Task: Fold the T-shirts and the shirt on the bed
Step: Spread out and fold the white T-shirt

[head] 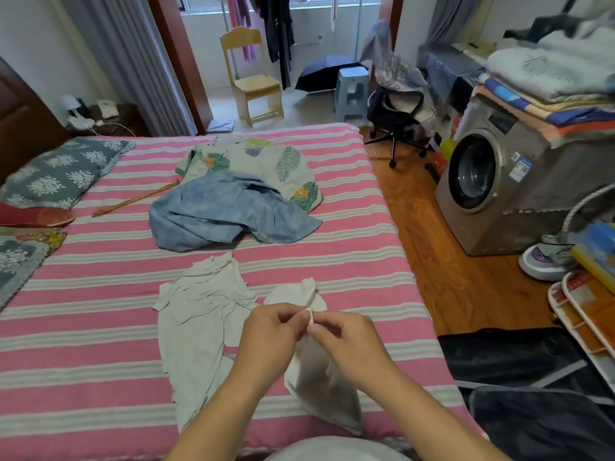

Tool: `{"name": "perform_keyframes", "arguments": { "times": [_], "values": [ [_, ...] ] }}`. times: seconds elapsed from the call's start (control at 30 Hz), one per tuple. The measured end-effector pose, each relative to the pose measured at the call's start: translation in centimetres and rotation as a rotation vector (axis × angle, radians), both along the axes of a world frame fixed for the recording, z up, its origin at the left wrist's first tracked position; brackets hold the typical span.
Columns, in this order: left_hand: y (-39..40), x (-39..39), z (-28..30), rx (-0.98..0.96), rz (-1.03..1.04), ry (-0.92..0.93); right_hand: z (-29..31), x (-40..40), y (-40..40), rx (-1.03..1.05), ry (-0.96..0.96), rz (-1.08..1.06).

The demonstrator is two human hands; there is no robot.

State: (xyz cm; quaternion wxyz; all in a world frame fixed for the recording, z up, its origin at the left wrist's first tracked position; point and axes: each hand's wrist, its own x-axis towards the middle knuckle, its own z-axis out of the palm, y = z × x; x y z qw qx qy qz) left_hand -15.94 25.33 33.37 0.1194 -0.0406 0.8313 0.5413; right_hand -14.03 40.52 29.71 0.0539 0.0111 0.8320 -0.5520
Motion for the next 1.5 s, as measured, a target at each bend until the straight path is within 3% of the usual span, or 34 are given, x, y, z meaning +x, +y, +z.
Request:
{"name": "perform_keyframes", "arguments": {
  "times": [0.37, 0.5, 0.6, 0.73, 0.87, 1.0, 1.07, 1.2, 1.37, 1.5],
  "values": [
    [-0.4, -0.2, 0.2, 0.139, -0.060, -0.171, -0.4, 0.3, -0.1, 0.079, 0.029, -0.127],
    [-0.4, -0.1, 0.5, 0.190, -0.140, -0.226, 0.2, -0.4, 0.4, 0.082, 0.046, -0.059],
    [-0.9, -0.7, 0.9, 0.021, -0.223, -0.074, 1.1, -1.8, 1.4, 0.129, 0.112, 0.001],
    [-0.3, -1.4, 2.3, -0.054, -0.318, 0.043, 2.5, -3.3, 1.9, 0.159, 0.191, 0.040],
    [-0.1, -2.8, 3.4, -0.414, -0.181, 0.310, 3.3, -3.9, 2.7, 0.137, 0.267, 0.034],
    [0.6, -3.3, 4.6, -0.219, -0.121, 0.346, 1.7, -4.3, 4.5, 0.431, 0.462, 0.098],
    [0.5, -4.1, 5.7, -0.178, -0.062, 0.359, 0.0, -4.5, 5.6, 0.565, 0.365, -0.006],
    [-1.7, -7.5, 7.1, 0.067, 0.289, 0.332, -2.7, -4.7, 9.3, 0.777, 0.028, -0.285],
    [-9.2, -9.8, 4.1, 0.381, 0.736, 0.233, -5.0, -5.4, 14.4, 0.862, -0.263, -0.540],
    [-15.9, -8.8, -1.1, 0.405, 0.918, 0.034, -7.4, -4.1, 16.7, 0.763, -0.466, -0.643]
  ]
}}
